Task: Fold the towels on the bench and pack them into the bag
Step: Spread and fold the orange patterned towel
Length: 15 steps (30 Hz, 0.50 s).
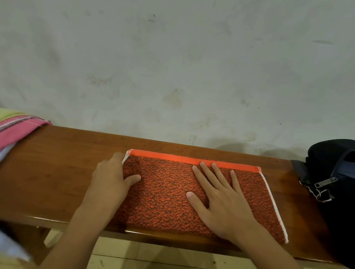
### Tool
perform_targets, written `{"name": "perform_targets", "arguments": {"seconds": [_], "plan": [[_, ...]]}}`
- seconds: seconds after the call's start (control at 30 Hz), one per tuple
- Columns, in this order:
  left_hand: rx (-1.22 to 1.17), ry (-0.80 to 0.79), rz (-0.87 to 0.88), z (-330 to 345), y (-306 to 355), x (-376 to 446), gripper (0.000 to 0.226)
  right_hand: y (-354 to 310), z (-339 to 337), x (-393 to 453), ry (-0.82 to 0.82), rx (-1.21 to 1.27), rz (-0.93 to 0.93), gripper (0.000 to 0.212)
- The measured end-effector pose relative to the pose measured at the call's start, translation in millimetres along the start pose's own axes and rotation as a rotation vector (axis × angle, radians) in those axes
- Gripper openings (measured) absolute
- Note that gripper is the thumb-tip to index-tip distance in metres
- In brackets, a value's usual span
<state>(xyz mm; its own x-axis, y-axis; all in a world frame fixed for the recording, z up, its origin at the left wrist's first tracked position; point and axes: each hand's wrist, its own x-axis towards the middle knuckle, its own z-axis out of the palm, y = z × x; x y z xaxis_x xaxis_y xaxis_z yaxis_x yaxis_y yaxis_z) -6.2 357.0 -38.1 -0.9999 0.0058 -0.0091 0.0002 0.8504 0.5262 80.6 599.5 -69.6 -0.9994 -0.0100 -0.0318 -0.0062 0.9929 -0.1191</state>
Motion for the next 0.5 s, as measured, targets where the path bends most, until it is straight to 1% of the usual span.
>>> {"name": "perform_targets", "arguments": {"seconds": [0.1,0.17,0.27,0.33,0.47,0.5], "plan": [[-0.033,-0.024,-0.031,-0.2,-2.8,1.6,0.046,0.6,-0.4,-0.6,-0.001,0.015,-0.003,0.077],[-0.038,-0.051,-0.062,-0.2,-4.6,3.0,0.040,1.2,-0.5,-1.7,-0.010,0.006,-0.006,0.075],[-0.022,-0.045,-0.088,-1.9,-2.9,3.7,0.031,1.5,-1.5,-2.9,0.001,0.018,-0.012,0.075],[-0.019,-0.047,-0.087,-3.4,-1.0,4.1,0.030,2.3,-0.8,-3.7,0.006,0.015,-0.015,0.075],[-0.090,-0.101,-0.094,-4.3,1.0,4.5,0.025,4.7,-0.2,-3.3,0.013,0.028,-0.021,0.077],[-0.134,-0.104,-0.112,-5.2,1.6,3.7,0.029,6.2,-0.8,-3.1,0.007,0.026,-0.027,0.075]]}}
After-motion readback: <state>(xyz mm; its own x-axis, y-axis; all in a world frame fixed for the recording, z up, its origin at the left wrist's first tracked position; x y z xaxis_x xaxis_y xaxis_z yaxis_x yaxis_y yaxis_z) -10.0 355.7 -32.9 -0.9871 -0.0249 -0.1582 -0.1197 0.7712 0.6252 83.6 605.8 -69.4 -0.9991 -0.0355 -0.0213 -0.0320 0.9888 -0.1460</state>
